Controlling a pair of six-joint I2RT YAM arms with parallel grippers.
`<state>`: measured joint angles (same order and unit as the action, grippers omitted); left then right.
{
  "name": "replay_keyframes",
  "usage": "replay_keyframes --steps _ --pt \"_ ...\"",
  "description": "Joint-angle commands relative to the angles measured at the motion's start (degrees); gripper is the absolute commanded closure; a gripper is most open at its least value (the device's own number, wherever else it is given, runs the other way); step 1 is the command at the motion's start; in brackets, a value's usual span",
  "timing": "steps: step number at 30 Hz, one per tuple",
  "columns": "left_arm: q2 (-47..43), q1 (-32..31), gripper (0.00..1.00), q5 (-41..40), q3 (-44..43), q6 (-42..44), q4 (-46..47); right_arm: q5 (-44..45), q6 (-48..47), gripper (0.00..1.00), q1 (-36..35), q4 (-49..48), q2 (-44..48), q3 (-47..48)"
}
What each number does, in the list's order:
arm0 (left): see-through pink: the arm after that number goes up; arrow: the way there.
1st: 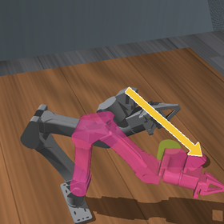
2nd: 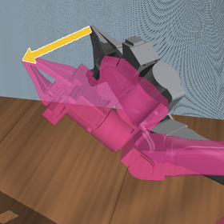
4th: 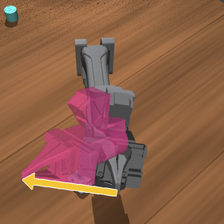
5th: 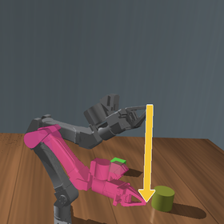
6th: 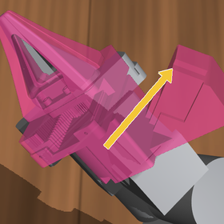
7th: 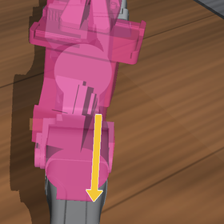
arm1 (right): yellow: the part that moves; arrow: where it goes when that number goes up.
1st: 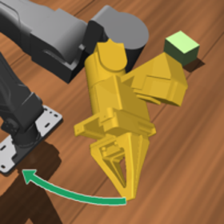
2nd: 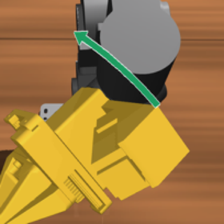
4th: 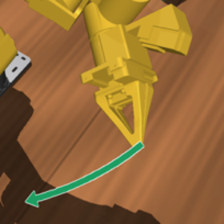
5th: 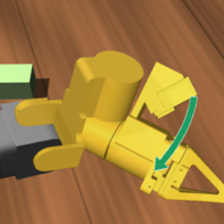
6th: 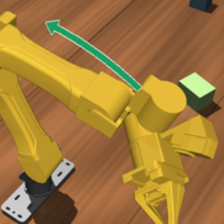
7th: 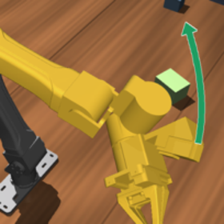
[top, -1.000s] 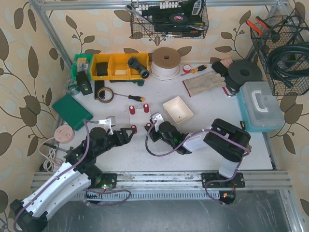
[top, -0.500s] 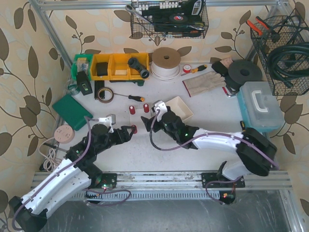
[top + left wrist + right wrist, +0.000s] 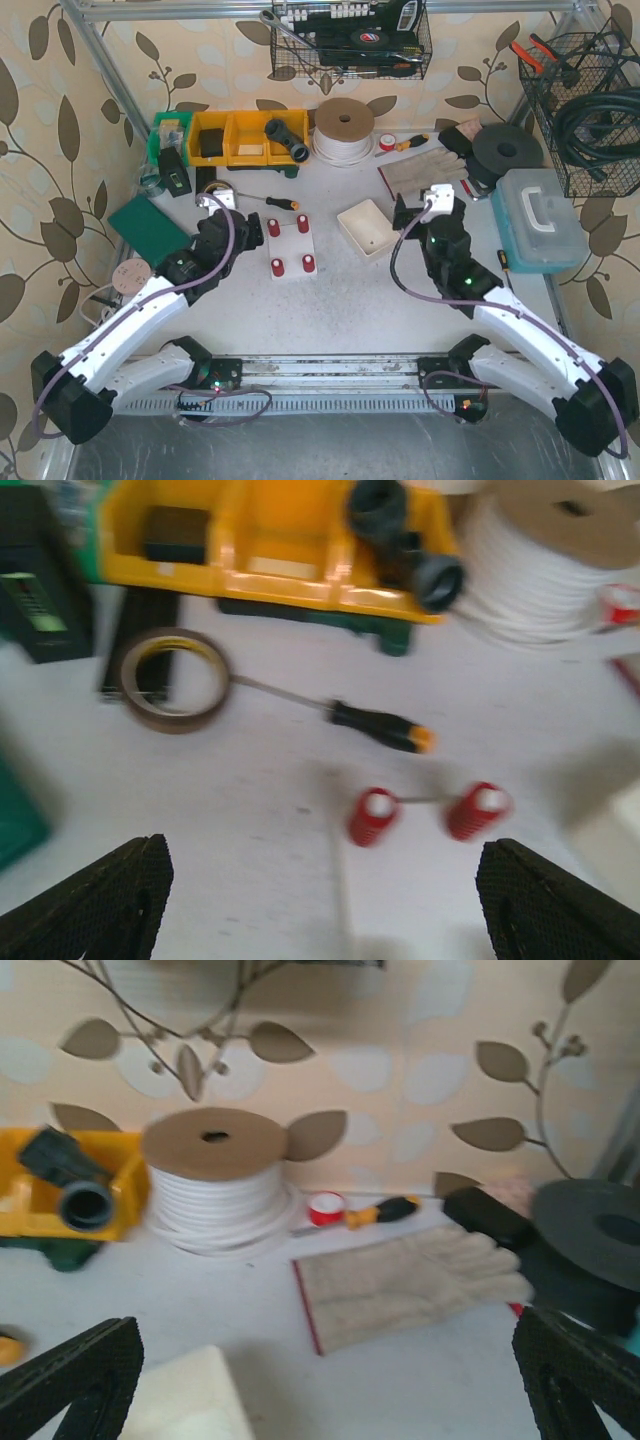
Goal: Install the large spring
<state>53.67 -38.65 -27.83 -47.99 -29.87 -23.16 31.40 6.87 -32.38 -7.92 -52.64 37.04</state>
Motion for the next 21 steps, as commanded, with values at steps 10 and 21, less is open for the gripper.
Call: replay_keyframes --steps 10,21 --pt "5.9 22.1 0.14 -13.4 19.0 19.3 32.9 14.4 -5.2 0.00 11.8 -10.4 -3.3 -14.9" --pt "21.6 28.5 0.15 -7.5 25.5 33.6 59.3 2.2 -11.7 0.00 19.3 -37.2 -18.4 -22.4"
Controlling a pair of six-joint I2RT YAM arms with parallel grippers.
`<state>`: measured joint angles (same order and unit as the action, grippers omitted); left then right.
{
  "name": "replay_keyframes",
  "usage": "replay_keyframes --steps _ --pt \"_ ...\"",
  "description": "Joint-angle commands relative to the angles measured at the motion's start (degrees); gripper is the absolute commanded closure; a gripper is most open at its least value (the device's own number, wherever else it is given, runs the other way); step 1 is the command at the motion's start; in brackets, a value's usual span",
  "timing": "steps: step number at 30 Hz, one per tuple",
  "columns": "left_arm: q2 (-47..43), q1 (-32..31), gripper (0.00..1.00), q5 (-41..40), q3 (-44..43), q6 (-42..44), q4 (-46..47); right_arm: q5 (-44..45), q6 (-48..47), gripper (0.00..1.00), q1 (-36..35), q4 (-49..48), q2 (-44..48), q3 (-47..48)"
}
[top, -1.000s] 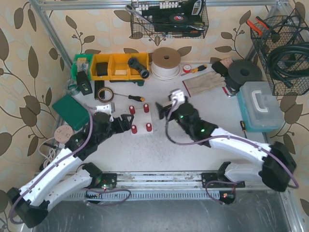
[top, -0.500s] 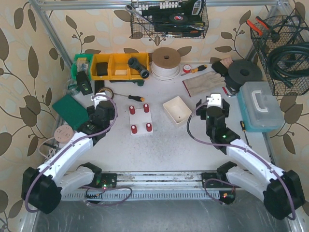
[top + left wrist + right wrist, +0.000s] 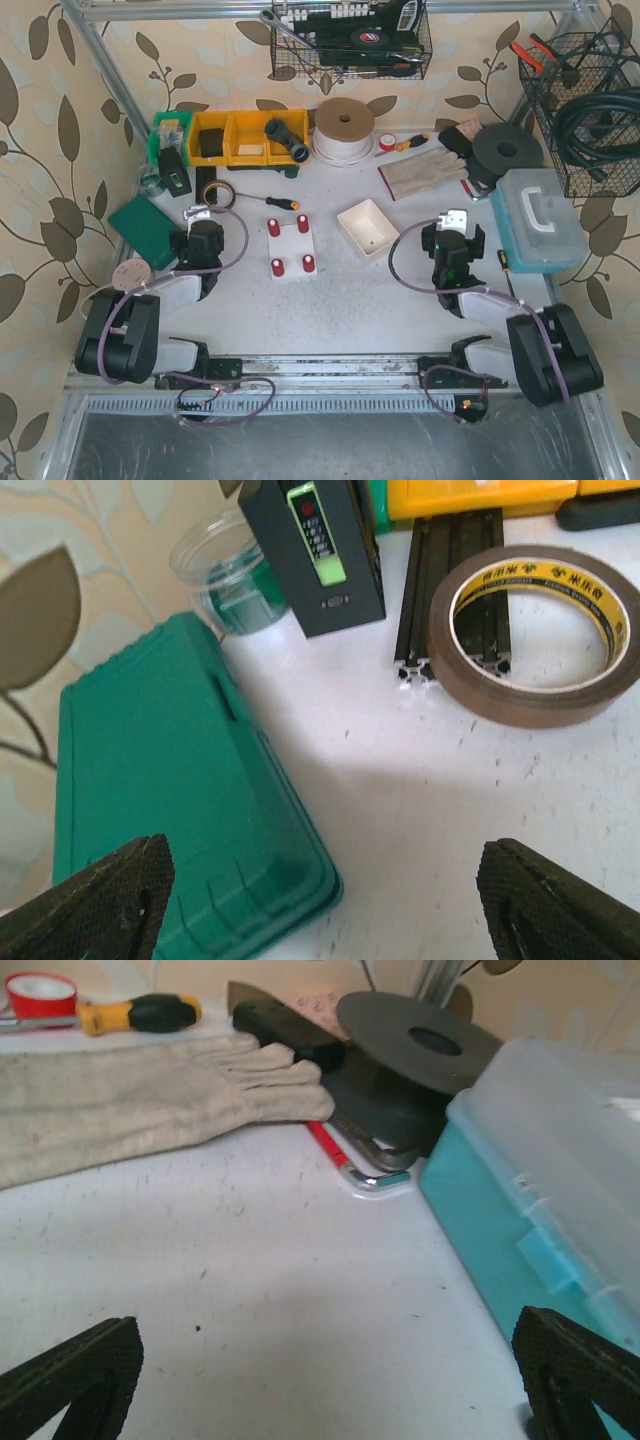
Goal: Install the large spring
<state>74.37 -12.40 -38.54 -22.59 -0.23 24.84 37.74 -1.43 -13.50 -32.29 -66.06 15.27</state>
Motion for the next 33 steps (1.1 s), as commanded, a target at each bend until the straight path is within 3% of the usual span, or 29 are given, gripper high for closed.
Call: replay_keyframes --steps 1,4,10,16,18,20,33 --pt "1.7 2.6 0.16 3.8 1.4 3.8 14.7 -4.2 -5.1 0.00 0.4 -14.6 -6.4 -0.3" --pt "5.2 2.6 0.14 4.4 3.9 3.9 21.1 -6.2 -8.5 0.00 0.5 -17.5 -9.1 0.3" --pt "7.5 2.7 0.14 5.4 4.2 4.6 23.9 -6.2 -10.4 0.00 1.0 -33.9 -18.4 -2.5" --pt "12.4 3.0 0.14 9.5 6.8 6.7 32.3 -14.8 -6.5 0.00 5.8 -28.3 -17.2 -1.8" --pt "12.1 3.0 0.14 9.9 6.2 6.3 30.7 -14.8 -8.1 0.00 6.0 -31.5 -22.4 0.0" --pt "12.1 3.0 0.14 9.8 6.3 6.3 31.0 -14.8 -6.5 0.00 6.1 -23.4 -20.1 1.6" --pt "11.9 3.1 0.14 9.6 5.9 6.0 29.9 -15.8 -5.7 0.00 7.3 -21.3 -20.4 3.4"
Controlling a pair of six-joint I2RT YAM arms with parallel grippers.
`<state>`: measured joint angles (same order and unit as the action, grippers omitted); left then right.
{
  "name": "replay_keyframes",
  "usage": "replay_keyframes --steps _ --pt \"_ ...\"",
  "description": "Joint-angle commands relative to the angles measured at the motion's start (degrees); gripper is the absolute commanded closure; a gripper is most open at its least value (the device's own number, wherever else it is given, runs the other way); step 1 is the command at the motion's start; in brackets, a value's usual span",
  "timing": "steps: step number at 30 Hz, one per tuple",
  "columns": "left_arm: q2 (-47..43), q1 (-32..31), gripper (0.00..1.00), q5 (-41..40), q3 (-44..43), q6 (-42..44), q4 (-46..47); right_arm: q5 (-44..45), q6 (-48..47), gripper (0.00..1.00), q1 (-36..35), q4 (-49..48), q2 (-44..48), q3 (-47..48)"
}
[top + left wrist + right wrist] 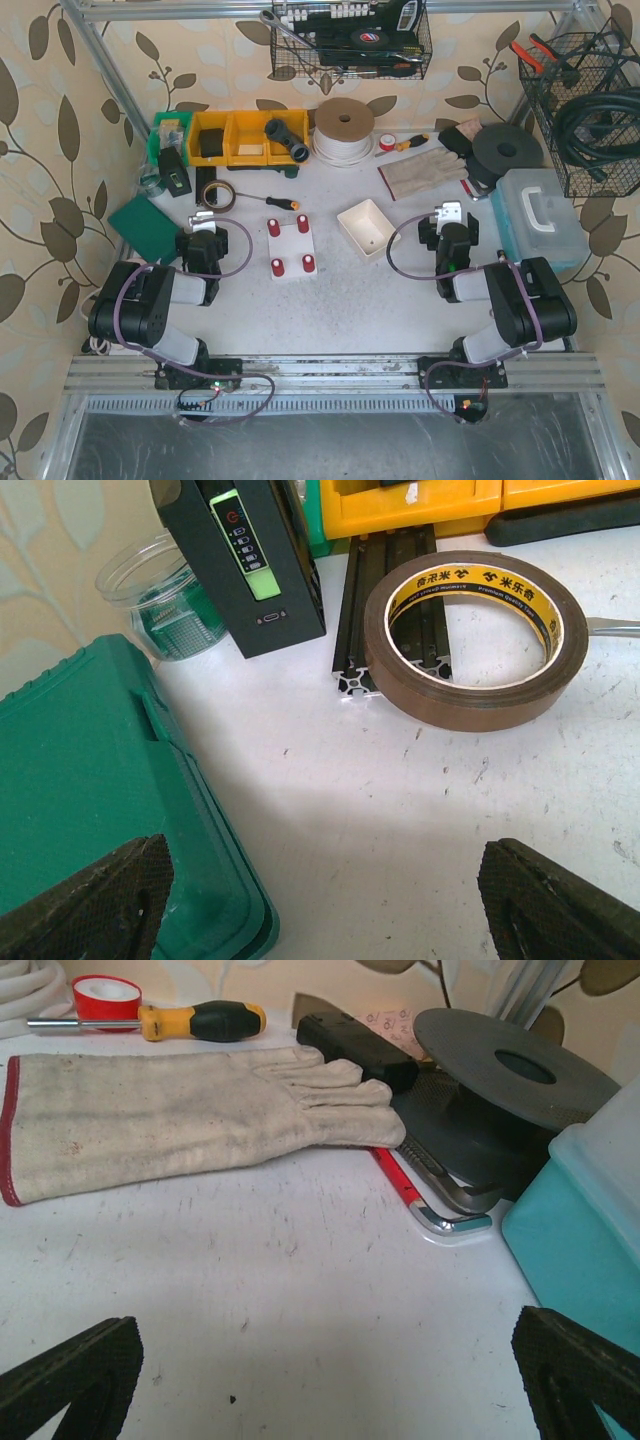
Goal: Install the large spring
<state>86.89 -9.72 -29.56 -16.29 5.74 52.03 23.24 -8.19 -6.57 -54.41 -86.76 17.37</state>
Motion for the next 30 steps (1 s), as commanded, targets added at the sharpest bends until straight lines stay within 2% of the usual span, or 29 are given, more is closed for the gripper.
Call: replay_keyframes --steps 1,30 --pt "-0.6 0.4 0.14 0.7 -0.4 0.0 2.7 -1.2 1.1 0.00 0.3 0.8 0.3 1.3" --pt "-0.2 0.6 0.14 0.9 -0.9 -0.1 2.0 -1.3 1.1 0.00 0.3 0.8 0.3 1.3"
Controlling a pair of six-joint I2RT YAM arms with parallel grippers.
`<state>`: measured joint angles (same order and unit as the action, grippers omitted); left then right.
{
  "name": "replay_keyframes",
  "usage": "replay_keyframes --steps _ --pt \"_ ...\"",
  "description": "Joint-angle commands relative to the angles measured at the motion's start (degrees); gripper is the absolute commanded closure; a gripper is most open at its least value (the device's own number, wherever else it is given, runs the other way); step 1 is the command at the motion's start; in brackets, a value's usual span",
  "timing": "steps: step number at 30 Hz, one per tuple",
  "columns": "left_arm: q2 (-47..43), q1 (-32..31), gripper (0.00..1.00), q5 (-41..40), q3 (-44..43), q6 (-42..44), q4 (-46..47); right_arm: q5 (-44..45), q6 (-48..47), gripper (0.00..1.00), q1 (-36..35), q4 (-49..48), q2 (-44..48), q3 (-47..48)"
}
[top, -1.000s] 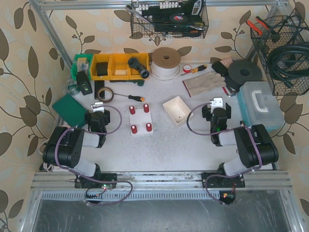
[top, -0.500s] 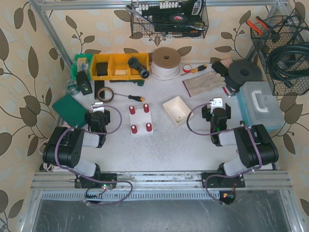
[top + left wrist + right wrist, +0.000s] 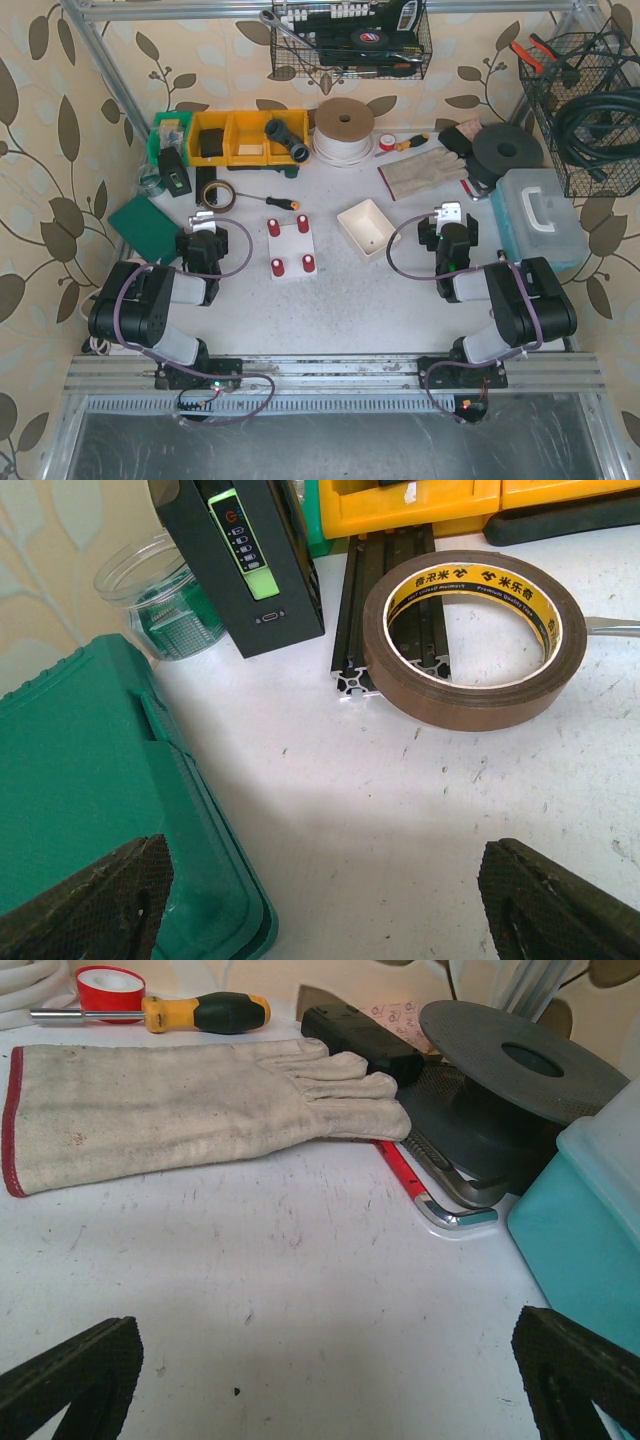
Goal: Install the large spring
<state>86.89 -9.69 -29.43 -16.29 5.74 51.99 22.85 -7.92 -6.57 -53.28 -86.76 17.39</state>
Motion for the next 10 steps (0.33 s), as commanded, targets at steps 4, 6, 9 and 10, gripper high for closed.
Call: replay_keyframes --steps 4,6,9,10 --pt "-0.1 1.0 0.14 1.6 -1.6 -0.3 0.8 -0.8 0.8 0.00 0.3 -0.3 0.3 1.2" --pt "-0.1 1.0 0.13 1.5 -1.5 -0.3 1.1 -0.9 0.8 0.00 0.3 -0.3 0.3 1.3" --pt "-0.4 1.0 0.14 1.6 -1.4 -0.2 1.0 -0.8 0.8 0.00 0.3 -0.4 0.4 1.2" --pt "-0.4 1.0 0.14 1.6 -1.4 -0.2 1.0 -0.9 0.8 0.00 0.3 -0.4 0.4 1.2"
